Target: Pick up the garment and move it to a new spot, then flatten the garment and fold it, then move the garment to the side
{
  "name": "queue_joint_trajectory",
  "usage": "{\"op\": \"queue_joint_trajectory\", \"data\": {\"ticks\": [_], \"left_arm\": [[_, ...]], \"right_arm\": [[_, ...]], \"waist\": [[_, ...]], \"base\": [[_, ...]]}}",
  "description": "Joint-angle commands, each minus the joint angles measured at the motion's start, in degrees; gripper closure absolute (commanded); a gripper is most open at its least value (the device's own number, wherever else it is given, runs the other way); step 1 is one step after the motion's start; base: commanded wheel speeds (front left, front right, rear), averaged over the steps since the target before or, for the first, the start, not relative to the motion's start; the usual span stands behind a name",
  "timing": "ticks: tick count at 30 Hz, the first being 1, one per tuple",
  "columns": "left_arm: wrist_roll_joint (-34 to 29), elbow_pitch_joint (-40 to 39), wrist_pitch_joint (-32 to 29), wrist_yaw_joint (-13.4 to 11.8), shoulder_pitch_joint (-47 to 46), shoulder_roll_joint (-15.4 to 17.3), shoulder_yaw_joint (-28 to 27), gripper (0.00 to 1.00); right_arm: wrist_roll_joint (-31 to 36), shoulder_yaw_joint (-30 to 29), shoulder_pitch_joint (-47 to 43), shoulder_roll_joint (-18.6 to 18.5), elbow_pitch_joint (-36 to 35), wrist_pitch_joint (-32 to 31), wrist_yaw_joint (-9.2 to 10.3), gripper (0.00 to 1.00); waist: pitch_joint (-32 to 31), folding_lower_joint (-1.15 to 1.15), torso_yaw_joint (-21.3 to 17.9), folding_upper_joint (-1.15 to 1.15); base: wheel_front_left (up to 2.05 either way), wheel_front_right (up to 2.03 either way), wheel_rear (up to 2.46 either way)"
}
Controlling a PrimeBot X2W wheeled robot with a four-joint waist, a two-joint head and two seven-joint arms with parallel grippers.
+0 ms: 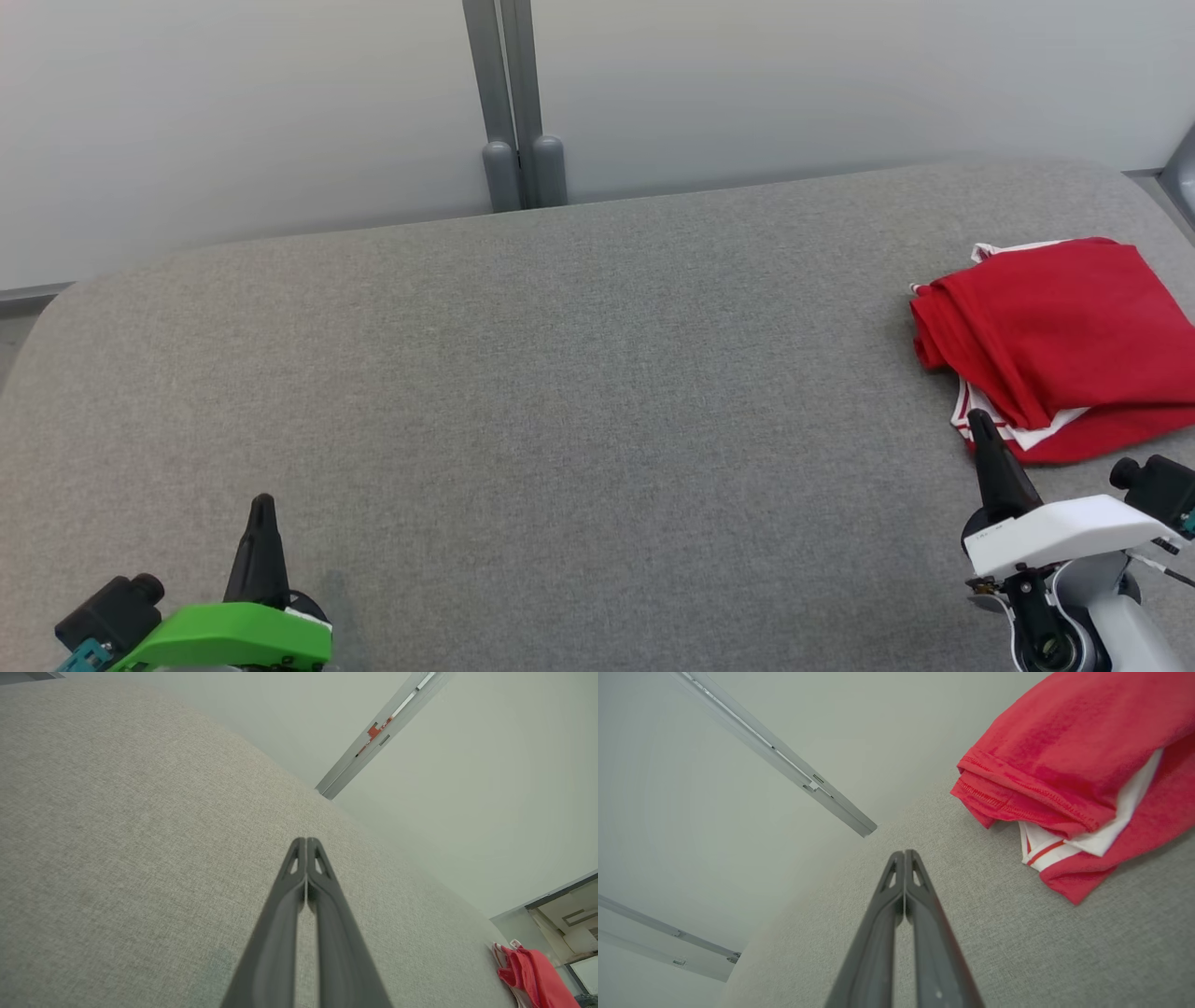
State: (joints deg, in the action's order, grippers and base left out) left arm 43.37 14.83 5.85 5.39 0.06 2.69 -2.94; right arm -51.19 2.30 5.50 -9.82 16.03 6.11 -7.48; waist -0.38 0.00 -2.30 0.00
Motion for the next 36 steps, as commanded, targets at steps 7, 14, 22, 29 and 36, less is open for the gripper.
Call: {"op": "queue_joint_trajectory", "data": {"ticks": [7, 14, 22, 29, 36], "left_arm": [[6.6, -0.9, -1.5, 0.5, -2.2, 0.3, -0.7, 1.00], [11.4, -0.9, -2.8, 0.8, -2.8, 0.3, -1.0, 1.00], [16.9, -0.9, -4.2, 0.9, -3.3, 0.3, -1.5, 1.00], [20.9, -1.0, -5.3, 1.1, -3.8, 0.3, -1.8, 1.00], [25.0, -0.9, -6.3, 1.3, -4.3, 0.3, -2.0, 1.00]], "right_arm": [[-5.6, -1.5, 1.1, 0.6, -1.1, -1.7, -0.01, 1.00], [-9.7, -2.4, 1.1, 1.3, -1.2, -2.9, -0.02, 1.00], [-14.2, -3.3, 1.1, 2.1, -1.4, -4.3, -0.02, 1.00], [-17.7, -4.1, 1.1, 2.7, -1.5, -5.4, -0.02, 1.00], [-21.1, -4.8, 1.1, 3.3, -1.6, -6.5, -0.02, 1.00]], "waist": [[0.0, 0.00, 0.2, 0.00], [0.1, 0.00, 0.4, 0.00], [0.1, 0.00, 0.6, 0.00], [0.2, 0.00, 0.7, 0.00], [0.2, 0.00, 0.9, 0.00]], "base": [[0.00, 0.00, 0.00], [0.00, 0.00, 0.00], [0.00, 0.00, 0.00], [0.00, 0.00, 0.00], [0.00, 0.00, 0.00]]}}
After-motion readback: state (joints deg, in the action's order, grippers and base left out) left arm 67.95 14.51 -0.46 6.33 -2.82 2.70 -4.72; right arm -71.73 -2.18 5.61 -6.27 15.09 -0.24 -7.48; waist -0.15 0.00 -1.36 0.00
